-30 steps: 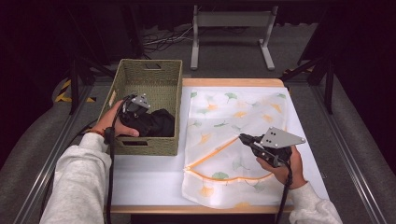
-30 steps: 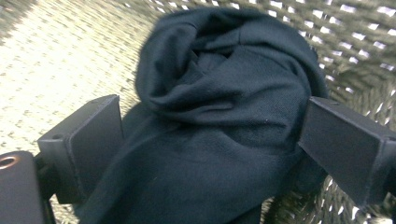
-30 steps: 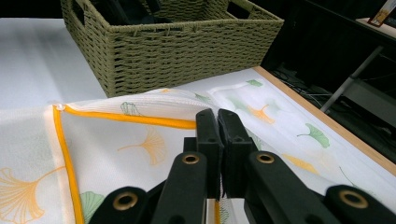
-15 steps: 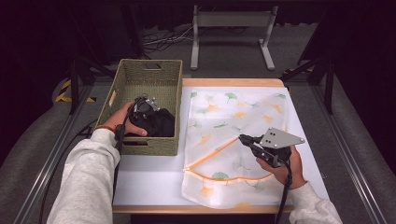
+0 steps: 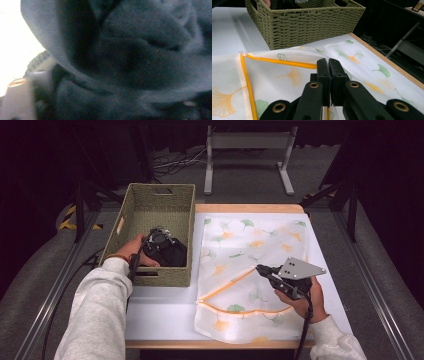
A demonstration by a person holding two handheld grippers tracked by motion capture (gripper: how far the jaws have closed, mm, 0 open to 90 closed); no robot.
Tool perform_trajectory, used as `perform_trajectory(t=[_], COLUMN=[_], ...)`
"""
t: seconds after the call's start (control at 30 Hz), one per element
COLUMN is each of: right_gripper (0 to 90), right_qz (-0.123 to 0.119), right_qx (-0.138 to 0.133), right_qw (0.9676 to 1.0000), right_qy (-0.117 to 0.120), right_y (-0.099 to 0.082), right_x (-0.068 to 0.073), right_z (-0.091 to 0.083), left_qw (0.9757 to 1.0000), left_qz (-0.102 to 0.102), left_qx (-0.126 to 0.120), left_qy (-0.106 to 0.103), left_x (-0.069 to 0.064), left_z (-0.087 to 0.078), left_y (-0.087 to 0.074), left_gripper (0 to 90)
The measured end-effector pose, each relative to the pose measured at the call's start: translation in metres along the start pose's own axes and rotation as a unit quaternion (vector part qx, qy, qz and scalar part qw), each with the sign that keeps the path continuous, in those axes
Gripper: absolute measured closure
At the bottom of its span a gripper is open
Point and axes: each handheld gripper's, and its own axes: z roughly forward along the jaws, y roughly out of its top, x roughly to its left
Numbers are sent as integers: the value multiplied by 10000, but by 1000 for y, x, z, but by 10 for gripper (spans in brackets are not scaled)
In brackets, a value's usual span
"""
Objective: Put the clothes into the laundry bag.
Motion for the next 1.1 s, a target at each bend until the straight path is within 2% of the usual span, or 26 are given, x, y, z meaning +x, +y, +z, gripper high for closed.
perform_trajectory(t=[0.03, 0.13, 0.23, 0.33, 0.4, 0.47, 0.6, 0.67, 0.7, 0.73, 0.77, 0.8, 0.9, 0.93, 1.1], right_gripper=[887, 887, 887, 887, 887, 887, 887, 887, 887, 887, 887, 887, 887, 888, 887], right_qz=[-11, -17, -9, -6, -18, -17, 2, 12, 13, 13, 16, 19, 20, 11, 29], right_qx=[11, 18, 30, 13, 14, 9, -4, -10, -11, -8, -12, -20, -23, -25, -34], right_qw=[10000, 10000, 10000, 10000, 10000, 10000, 10000, 10000, 10000, 10000, 10000, 10000, 10000, 10000, 10000], right_qy=[-1, 10, 17, 18, 12, 8, -10, -22, -28, -33, -38, -48, -53, -56, -64], right_y=[0, 0, -1, -1, -1, -1, -1, -1, -1, 0, 0, 0, 0, 0, 0], right_x=[0, 1, 1, 1, 1, 1, 0, 0, 0, 0, 0, 0, 0, 0, 0], right_z=[0, 1, 1, 1, 0, 0, -1, -1, -1, -1, -1, -1, -1, -1, -2], left_qw=[10000, 9997, 9992, 9991, 9988, 9983, 9976, 9969, 9968, 9959, 9959, 9946, 9926, 9920, 9879], left_qz=[-22, 103, 213, 230, 246, 267, 237, 218, 258, 341, 341, 404, 342, 274, 256], left_qx=[0, 94, 113, 52, 92, 9, -1, -124, -114, -216, -216, -306, -511, -607, -949], left_qy=[36, 225, 307, 355, 404, 521, 656, 744, 743, 808, 808, 911, 1050, 1074, 1199], left_x=[0, -1, -3, -3, -4, -4, -2, -3, -3, -4, -4, -5, -6, -6, -8], left_z=[0, -2, -3, -4, -7, -8, -13, -15, -18, -20, -20, -25, -36, -40, -58], left_y=[0, 1, 1, 0, 0, -1, -2, -2, -2, -2, -2, -2, -3, -5, -11], left_gripper=[266, 413, 509, 562, 585, 599, 608, 612, 613, 614, 615, 617, 619, 620, 621])
